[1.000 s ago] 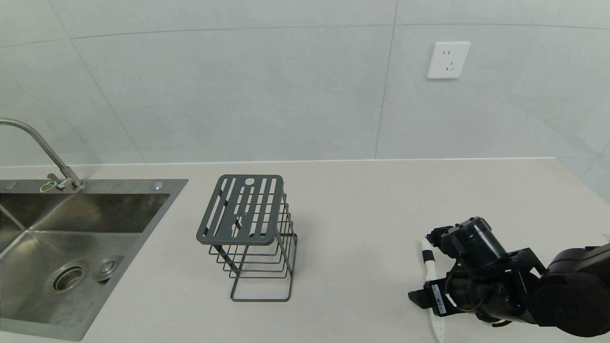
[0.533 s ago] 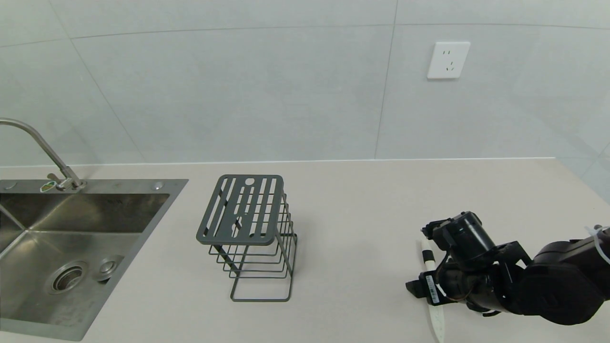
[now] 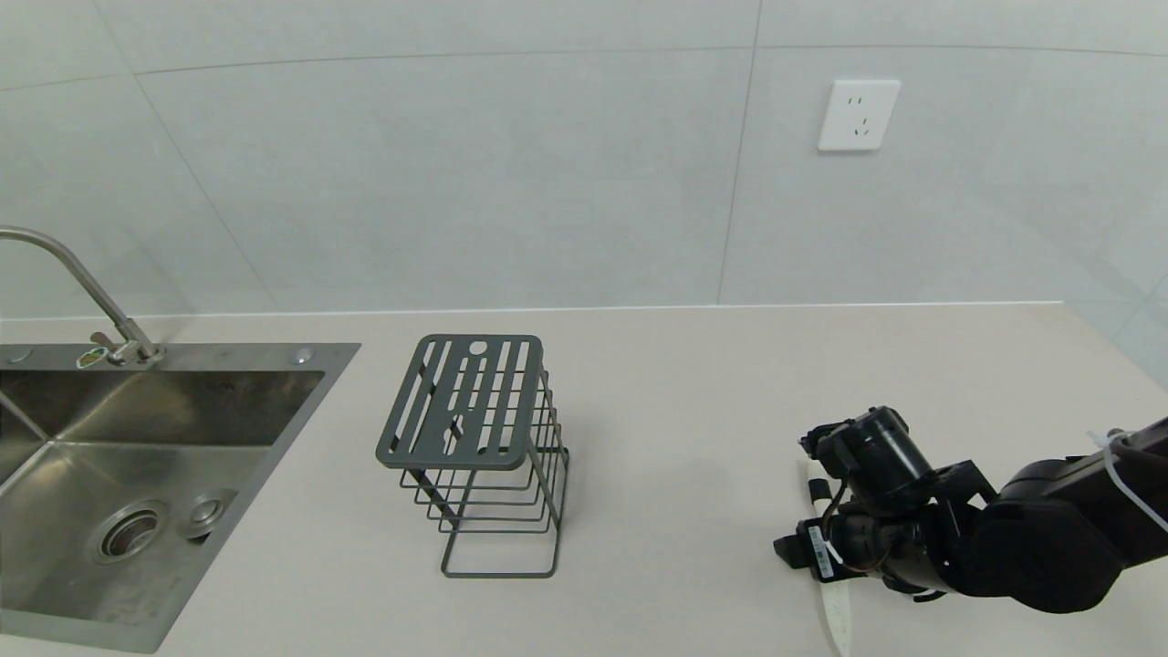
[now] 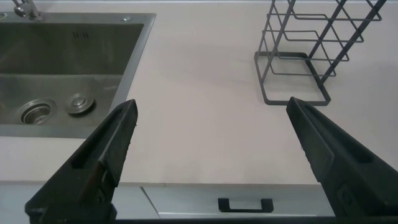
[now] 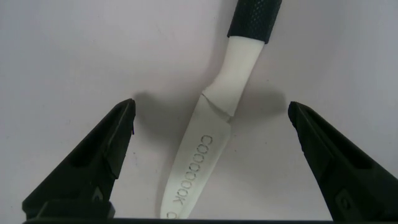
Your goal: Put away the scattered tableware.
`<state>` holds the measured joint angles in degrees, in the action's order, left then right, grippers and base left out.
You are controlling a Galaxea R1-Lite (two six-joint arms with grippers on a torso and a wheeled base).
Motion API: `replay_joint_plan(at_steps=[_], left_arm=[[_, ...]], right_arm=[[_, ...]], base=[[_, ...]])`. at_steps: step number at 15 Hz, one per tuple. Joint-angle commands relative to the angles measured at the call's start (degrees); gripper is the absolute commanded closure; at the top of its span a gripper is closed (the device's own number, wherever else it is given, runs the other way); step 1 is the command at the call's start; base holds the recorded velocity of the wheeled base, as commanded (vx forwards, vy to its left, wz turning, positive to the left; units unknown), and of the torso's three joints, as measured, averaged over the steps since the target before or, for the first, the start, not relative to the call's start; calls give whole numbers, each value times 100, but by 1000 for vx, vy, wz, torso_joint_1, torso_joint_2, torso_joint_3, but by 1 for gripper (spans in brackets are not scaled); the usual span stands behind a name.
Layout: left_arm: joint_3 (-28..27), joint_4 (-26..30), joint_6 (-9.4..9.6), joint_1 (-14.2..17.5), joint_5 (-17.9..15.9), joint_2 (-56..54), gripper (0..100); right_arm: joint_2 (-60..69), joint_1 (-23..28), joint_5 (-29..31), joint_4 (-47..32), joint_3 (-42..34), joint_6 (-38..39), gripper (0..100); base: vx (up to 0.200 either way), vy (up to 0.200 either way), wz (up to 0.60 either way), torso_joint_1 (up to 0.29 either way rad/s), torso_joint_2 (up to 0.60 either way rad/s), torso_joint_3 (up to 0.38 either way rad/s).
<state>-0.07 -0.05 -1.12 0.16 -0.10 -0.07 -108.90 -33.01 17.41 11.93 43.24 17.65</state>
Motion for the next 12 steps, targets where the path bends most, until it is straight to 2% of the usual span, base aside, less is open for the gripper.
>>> replay_joint_plan(at_steps=[1,2,3,12], left_arm=[[-1,-4,-2,2,1,7,0],[7,-4,-2,2,1,7,0],[-1,-4,-2,2,1,7,0],[-1,-4,-20,2,1,7,0]], right_arm=[[-79,-3,-1,2,35,1,0],[-96,-3,-1,2,35,10,0],[-123,-3,-1,2,35,19,100],[-176,-12,-1,37,35,10,100]], base=[[0,0,0,0,0,0],[0,0,0,0,0,0],[0,0,0,0,0,0],[0,0,0,0,0,0]])
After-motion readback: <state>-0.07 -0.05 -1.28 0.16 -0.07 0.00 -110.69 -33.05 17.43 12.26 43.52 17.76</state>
